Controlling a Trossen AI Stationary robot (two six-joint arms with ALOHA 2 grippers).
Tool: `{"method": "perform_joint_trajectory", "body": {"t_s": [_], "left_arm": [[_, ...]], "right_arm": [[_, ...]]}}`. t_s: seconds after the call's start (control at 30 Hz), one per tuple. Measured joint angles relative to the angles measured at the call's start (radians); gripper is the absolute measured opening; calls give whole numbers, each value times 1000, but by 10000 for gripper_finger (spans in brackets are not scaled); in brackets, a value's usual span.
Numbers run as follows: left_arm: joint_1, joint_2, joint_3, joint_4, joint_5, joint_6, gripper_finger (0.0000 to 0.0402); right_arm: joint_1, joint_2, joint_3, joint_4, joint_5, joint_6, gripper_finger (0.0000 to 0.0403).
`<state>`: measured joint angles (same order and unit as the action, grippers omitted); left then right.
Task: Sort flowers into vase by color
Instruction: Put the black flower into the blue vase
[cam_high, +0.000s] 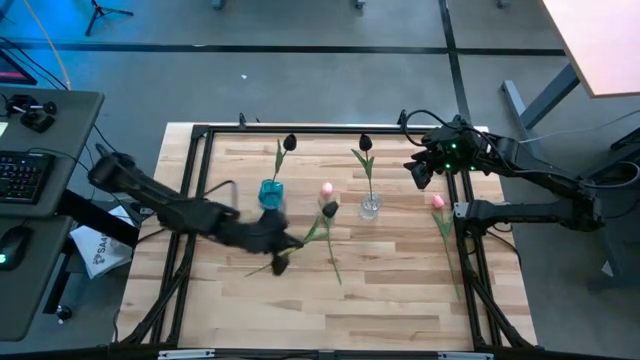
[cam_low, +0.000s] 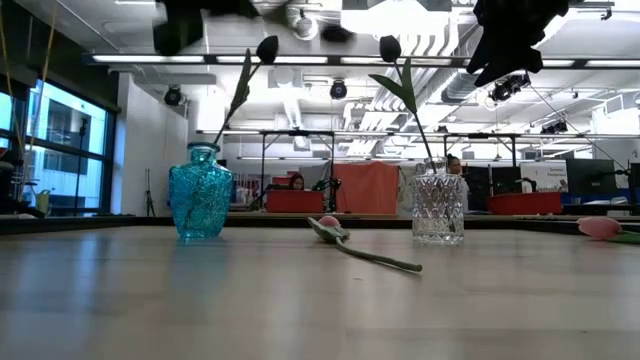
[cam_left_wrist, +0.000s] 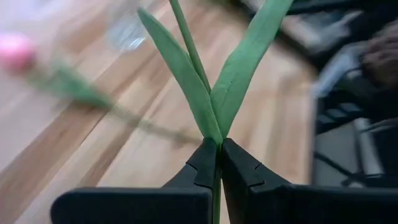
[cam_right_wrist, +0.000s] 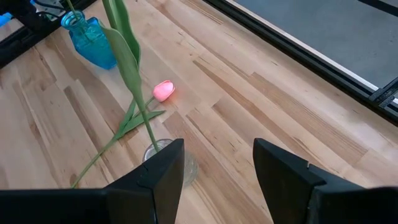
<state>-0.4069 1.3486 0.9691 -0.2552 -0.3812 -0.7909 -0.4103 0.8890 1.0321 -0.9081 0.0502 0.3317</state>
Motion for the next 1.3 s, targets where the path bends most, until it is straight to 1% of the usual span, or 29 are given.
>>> {"method": "perform_joint_trajectory", "body": {"t_s": [0.03,0.13,0.17,0.2,0.23,0.3,0.4,0.5,0.6,0.63,0.73,0.87,0.93,1.0,1.1,1.3], "left_arm": [[-22,-30,0,35,-44,32,0],[-63,-110,0,168,-222,164,0],[-67,-129,0,224,-262,226,0],[-63,-146,0,283,-276,298,0],[-55,-160,0,339,-271,372,0],[-22,-183,0,432,-212,511,0],[68,-219,0,458,-87,631,0],[181,-278,-52,453,9,668,0],[287,-362,-143,484,92,639,0],[314,-395,-182,515,119,639,0],[376,-493,-309,679,176,655,0],[444,-608,-497,891,185,666,0],[474,-644,-578,1001,166,680,0],[501,-663,-638,1069,150,725,0],[530,-667,-688,1078,133,778,0],[591,-664,-719,1077,125,785,0]], "right_arm": [[0,0,0,0,0,0,186],[0,0,0,0,0,0,186],[0,0,0,0,0,0,186],[0,0,0,1,0,0,186],[0,0,0,2,0,0,186],[0,0,0,8,0,0,186],[0,1,0,13,0,6,186],[0,2,0,15,0,8,186],[0,2,0,15,-1,33,186],[0,2,0,15,-1,40,186],[0,2,0,15,-1,59,186],[0,2,0,15,4,83,186],[0,2,0,15,11,98,186],[0,2,0,15,25,112,186],[0,2,0,15,50,123,186],[0,2,0,17,55,169,186]]}}
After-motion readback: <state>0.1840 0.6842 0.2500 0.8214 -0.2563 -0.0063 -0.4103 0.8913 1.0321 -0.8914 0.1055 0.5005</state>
